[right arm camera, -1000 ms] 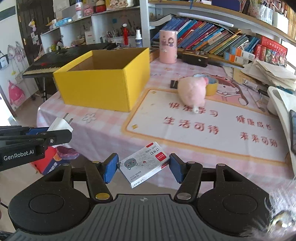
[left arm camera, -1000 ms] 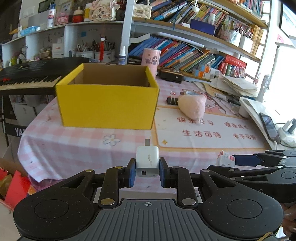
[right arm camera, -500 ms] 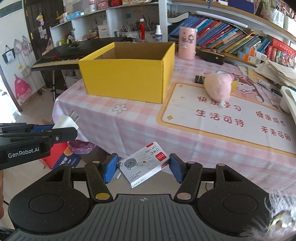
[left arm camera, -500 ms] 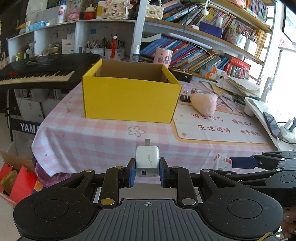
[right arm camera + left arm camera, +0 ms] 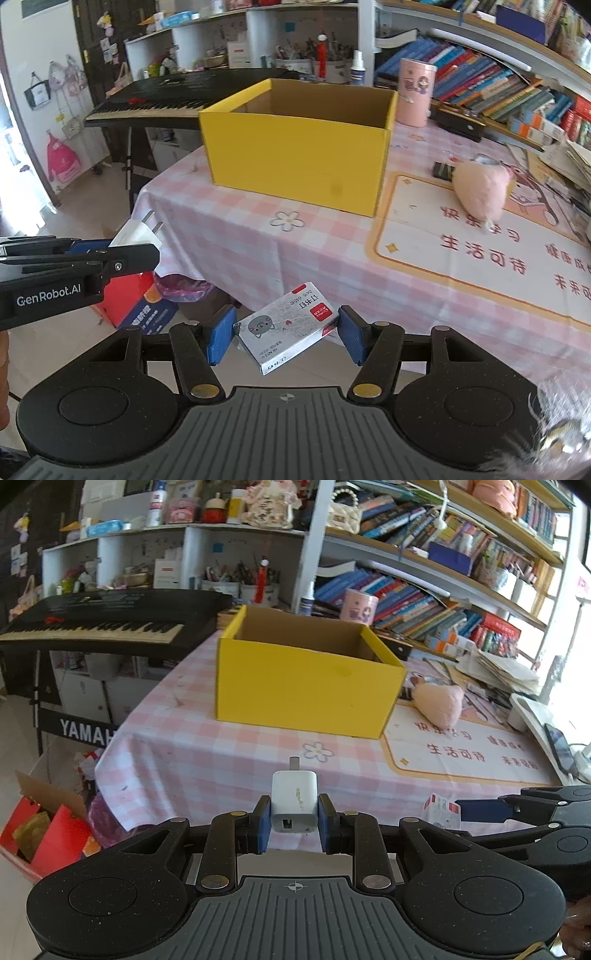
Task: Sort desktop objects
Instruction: 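Carry the plug and medicine box with both tools over the yellow box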
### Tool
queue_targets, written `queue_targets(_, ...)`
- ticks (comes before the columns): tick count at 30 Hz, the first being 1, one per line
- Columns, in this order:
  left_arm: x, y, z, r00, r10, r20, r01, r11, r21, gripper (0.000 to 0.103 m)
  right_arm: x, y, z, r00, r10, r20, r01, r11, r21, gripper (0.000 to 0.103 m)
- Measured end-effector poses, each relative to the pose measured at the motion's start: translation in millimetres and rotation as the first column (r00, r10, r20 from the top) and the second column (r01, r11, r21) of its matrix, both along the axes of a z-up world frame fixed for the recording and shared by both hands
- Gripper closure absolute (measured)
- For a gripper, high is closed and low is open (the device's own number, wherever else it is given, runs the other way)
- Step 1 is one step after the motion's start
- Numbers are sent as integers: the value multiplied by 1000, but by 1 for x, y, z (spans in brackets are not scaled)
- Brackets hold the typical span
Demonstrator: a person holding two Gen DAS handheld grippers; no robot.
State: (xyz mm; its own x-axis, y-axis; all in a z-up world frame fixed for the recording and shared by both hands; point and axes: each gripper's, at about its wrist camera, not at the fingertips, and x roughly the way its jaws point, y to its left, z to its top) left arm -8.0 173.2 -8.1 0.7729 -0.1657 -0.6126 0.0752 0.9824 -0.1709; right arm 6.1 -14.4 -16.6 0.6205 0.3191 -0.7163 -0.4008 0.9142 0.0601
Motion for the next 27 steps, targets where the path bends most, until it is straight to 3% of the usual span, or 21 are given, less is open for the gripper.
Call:
queue_targets(16, 15, 9, -4, 1000, 25, -12, -25, 1000, -5, 79, 16, 17, -3, 999, 50, -21, -50, 999, -6, 46)
queue_targets(27, 67, -2, 25, 995, -3, 97, -3, 998, 67, 79, 69, 15, 7, 999, 42, 30, -44, 996, 72, 46)
